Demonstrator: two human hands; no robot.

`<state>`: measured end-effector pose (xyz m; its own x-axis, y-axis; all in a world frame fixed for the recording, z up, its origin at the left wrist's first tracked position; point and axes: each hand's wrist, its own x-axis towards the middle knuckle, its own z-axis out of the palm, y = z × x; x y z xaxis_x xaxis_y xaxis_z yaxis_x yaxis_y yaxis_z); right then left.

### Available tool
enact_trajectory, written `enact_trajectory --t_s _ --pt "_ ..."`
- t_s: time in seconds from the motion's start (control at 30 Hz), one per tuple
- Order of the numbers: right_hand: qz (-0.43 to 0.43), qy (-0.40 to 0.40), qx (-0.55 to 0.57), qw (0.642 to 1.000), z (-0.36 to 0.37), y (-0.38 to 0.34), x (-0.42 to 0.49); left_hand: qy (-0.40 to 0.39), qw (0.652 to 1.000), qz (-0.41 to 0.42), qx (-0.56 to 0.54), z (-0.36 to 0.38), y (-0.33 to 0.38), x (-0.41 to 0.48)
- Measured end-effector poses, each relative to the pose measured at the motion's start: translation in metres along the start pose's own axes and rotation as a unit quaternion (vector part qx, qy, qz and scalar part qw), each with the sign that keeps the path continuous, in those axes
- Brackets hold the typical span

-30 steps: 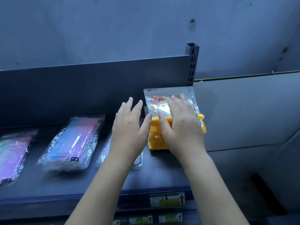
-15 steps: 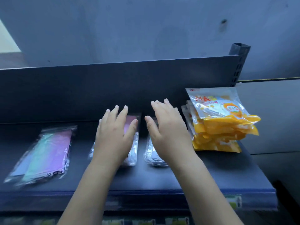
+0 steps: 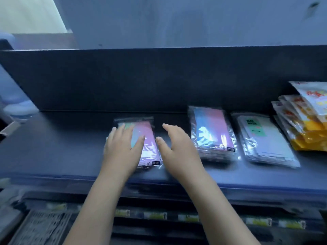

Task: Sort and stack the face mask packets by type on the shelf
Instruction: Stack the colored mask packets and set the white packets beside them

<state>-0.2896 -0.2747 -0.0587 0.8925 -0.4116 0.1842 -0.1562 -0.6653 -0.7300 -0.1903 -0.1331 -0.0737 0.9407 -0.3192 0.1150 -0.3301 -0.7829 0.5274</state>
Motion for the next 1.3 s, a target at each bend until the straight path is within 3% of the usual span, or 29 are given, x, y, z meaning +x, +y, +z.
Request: enact_trajectory --t_s 0.27,0.4,0.47,0.57,0.67,0.87,1.0,1.07,1.17,1.3 --pt "0.114 -0.071 -0.066 0.989 0.068 -0.027 -0.004 -0.087 0.994 -0.068 0.000 -0.022 -0.071 0.007" --pt "0.146 -0.050 0.020 0.988 0.077 -0.040 -0.003 -0.072 0.981 -0.092 -0.157 -0.035 -0.069 0.001" --pt "0.170 -0.018 0.076 0.982 0.080 -0.043 -0.001 -0.035 0.948 -0.133 -0.287 -0.039 -0.069 0.004" --pt "0.202 0.016 0.158 0.966 0.087 -0.041 0.000 -0.010 0.853 -0.205 -0.480 -0.040 -0.071 0.008" --pt "0.225 0.020 0.186 0.956 0.095 -0.046 -0.002 -0.022 0.813 -0.238 -0.530 -0.043 -0.075 0.005" --pt "0.242 0.030 0.233 0.942 0.104 -0.064 -0.001 -0.114 0.788 -0.183 -0.577 -0.056 -0.089 -0.003" --pt "0.248 0.102 0.323 0.908 0.103 -0.060 0.004 -0.138 0.783 -0.140 -0.590 -0.064 -0.089 -0.001" --pt "0.248 0.128 0.360 0.890 0.100 -0.058 0.008 -0.132 0.774 -0.138 -0.603 -0.066 -0.087 0.000" --pt "0.237 0.096 0.452 0.855 0.083 -0.059 0.015 -0.113 0.746 -0.139 -0.641 -0.066 -0.086 0.003" --pt "0.182 0.104 0.457 0.864 0.058 -0.052 0.013 -0.082 0.723 -0.135 -0.673 -0.065 -0.080 0.008"
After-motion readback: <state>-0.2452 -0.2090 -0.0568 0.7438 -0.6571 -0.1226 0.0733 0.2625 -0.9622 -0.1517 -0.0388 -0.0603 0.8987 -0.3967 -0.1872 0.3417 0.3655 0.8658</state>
